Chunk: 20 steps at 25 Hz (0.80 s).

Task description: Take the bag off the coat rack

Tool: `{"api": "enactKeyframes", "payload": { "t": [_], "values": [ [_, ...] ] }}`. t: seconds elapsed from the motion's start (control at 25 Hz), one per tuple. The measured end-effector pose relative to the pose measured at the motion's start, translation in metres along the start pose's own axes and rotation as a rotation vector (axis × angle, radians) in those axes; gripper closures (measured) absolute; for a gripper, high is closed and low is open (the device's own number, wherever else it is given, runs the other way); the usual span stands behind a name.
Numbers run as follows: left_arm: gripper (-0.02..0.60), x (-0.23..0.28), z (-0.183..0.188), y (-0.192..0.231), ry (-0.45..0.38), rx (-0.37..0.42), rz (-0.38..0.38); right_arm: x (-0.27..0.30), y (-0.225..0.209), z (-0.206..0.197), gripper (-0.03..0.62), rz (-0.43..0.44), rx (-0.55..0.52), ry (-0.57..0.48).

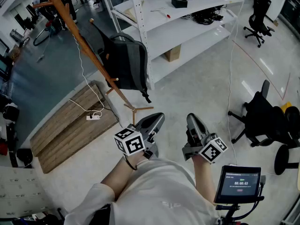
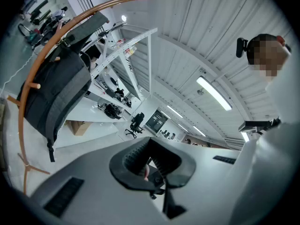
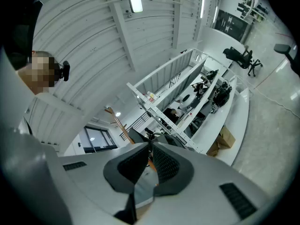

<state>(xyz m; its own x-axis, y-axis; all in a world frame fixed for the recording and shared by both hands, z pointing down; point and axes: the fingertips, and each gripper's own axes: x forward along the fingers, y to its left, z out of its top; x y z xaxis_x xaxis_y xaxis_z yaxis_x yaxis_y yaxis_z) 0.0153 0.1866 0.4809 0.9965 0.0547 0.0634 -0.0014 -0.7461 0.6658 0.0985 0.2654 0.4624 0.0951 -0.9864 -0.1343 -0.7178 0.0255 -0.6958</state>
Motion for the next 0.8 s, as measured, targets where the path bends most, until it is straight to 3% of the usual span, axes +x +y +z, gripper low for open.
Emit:
{"api": "enactKeyframes", "payload": {
  "t": [0.28, 0.52, 0.8],
  "values": [
    [0.574, 0.013, 0.088, 0.097, -0.016, 0.003, 0.036, 0.132, -0.021, -0.006, 0.577, 0.008, 0.011, 0.03],
    [0.574, 0.012, 0.161, 0.162, -0.035, 0.031, 0.055, 0.24, -0.016, -0.01, 0.577, 0.077, 0.001, 0.053],
    [0.574, -0.002, 0.199, 0.21, -0.092, 0.043, 0.127, 0.315, -0.015, -0.025, 0.577, 0.141, -0.002, 0.134]
  ]
}}
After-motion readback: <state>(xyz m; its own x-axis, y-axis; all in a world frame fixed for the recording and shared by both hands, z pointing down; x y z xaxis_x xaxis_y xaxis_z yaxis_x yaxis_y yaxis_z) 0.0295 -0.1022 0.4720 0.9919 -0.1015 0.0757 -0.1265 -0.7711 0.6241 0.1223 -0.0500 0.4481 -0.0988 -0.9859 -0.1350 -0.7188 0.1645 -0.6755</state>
